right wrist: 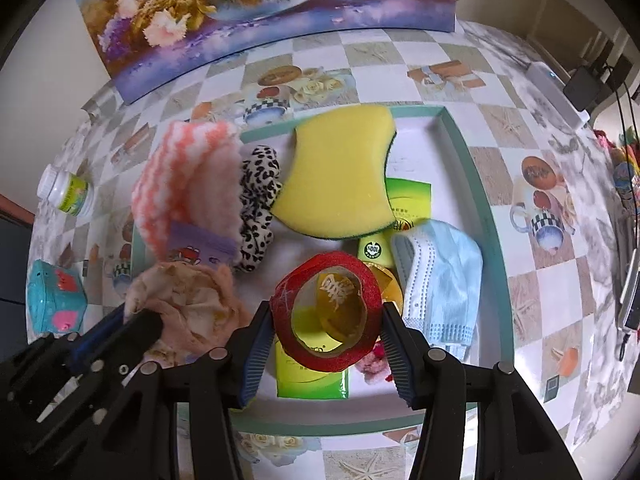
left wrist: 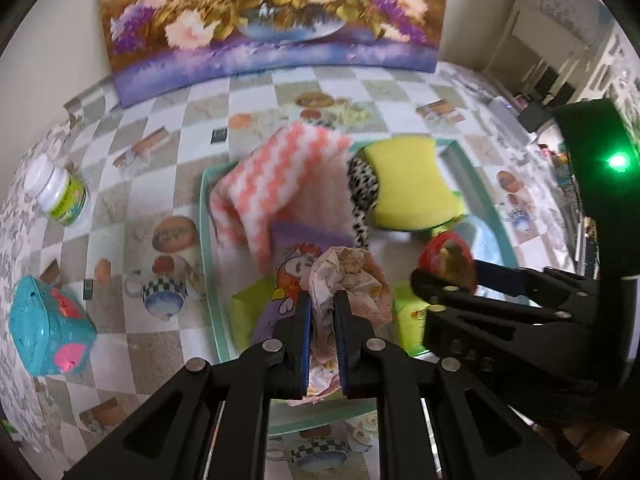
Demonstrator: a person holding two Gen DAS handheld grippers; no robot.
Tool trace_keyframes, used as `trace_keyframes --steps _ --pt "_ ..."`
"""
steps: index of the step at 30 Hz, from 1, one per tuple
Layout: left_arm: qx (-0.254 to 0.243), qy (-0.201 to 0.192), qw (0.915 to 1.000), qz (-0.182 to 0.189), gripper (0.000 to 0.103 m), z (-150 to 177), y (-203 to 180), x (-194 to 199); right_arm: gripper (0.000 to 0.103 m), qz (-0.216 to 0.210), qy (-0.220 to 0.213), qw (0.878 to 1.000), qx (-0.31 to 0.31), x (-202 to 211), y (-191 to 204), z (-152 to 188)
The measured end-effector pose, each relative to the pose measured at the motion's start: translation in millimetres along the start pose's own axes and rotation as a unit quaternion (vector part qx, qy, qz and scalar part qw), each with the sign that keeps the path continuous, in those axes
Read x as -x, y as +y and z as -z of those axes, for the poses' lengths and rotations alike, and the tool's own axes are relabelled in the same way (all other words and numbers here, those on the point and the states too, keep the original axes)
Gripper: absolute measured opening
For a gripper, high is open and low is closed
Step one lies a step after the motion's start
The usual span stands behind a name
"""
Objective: Organize soft objects
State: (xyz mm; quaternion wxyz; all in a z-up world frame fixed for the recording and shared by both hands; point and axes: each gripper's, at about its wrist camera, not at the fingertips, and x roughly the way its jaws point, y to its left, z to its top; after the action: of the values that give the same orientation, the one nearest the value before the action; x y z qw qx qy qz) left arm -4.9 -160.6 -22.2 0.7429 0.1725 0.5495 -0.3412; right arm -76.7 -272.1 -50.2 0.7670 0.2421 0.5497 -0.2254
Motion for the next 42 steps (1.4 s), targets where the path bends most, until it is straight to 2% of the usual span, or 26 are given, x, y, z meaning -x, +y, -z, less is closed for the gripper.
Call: trace_keyframes --steps 2,3,4,7,12,14,16,19,21,23,29,42 --pt "0.004 0.007 1.0000 0.005 0.014 1 2 -4 0.057 0.001 -0.002 1.000 -0.004 1 -1 0" --pt "0.005 0.009 0.9999 0.007 0.020 1 3 -4 0.057 0.002 -0.004 1.000 -0.005 2 -2 0" --pt "0.007 0.007 0.9999 0.008 0.031 2 4 -3 0.057 0.003 -0.006 1.000 -0.006 4 -2 0" --pt "0.014 0.001 0.9999 0.002 0.044 2 8 -1 0.063 0.007 -0.009 1.000 -0.012 5 -4 -1" --pt "0.039 -0.001 0.9992 0.004 0.046 6 23 2 0.064 0.011 -0.009 1.000 -0.012 5 -4 1" --pt "0.049 -0.004 0.9987 -0.009 0.052 9 31 3 0.064 0.014 -0.009 1.000 -0.009 5 -2 3" --pt "0.061 -0.008 0.9977 -0.027 0.066 11 39 4 0.068 0.019 -0.011 1.000 -0.007 5 0 7" --pt "0.074 -0.018 0.9954 -0.059 0.080 15 51 7 0.074 0.019 -0.015 1.000 -0.009 6 3 13" --pt "0.079 -0.023 0.9938 -0.075 0.085 18 59 9 0.077 0.019 -0.019 1.000 -0.010 7 4 16" --pt "0.084 -0.029 0.9916 -0.093 0.089 21 65 11 0.085 0.023 -0.025 0.999 -0.008 9 6 20" --pt "0.097 -0.030 0.9892 -0.105 0.090 34 78 14 0.103 0.023 -0.041 0.999 0.001 15 14 32" --pt "0.107 -0.025 0.9842 -0.139 0.090 61 93 24 0.103 0.037 -0.055 0.997 0.039 26 35 57"
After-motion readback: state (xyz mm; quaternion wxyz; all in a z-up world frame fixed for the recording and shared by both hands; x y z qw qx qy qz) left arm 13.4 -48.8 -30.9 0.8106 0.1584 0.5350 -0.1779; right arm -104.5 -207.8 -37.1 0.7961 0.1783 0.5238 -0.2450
